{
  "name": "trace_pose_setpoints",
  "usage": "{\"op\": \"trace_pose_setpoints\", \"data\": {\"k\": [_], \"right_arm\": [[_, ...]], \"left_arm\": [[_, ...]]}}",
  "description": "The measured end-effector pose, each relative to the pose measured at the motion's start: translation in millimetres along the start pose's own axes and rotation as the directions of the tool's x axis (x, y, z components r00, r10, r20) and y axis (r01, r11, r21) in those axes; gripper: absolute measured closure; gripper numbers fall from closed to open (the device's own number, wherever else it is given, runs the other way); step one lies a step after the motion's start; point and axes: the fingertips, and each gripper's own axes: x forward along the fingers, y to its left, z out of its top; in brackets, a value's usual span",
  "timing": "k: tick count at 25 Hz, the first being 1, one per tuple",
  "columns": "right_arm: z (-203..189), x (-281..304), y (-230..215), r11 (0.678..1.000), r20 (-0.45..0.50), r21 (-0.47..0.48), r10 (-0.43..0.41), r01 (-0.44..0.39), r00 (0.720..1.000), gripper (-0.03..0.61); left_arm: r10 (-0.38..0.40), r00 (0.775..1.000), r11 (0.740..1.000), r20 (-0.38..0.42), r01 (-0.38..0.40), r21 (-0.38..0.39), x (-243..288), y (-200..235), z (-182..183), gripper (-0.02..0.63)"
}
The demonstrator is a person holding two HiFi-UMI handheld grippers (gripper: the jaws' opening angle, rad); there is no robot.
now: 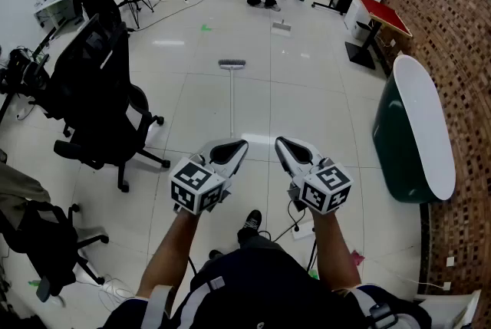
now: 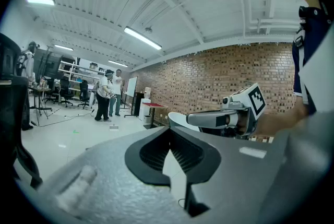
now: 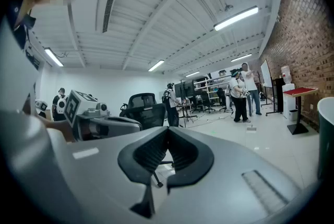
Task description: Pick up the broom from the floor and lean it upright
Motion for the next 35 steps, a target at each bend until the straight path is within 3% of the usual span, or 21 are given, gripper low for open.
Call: {"op": "trace_pose_setpoints", "data": {"k": [14,24,35], "right_arm": [[-5,-2,-45,0.999,-0.009,0.023,-0.035,0.035,0.999,0.574],[-11,11,-123,0.994,0.009,0.074,-0.076,0.075,0.997,0.574],[5,21,-215,0.993,0.033,0.088,-0.085,0.081,0.996,0.574]], "left_arm": [[-0.028,1.0,1.0,-0.003,0.028,0.012,46,16,1,0.614],[-0.072,0.996,0.997,-0.056,0.074,0.025,122,42,-3,0.614],[-0.117,0.988,0.99,-0.096,0.124,0.071,226,51,19,0.614]]}}
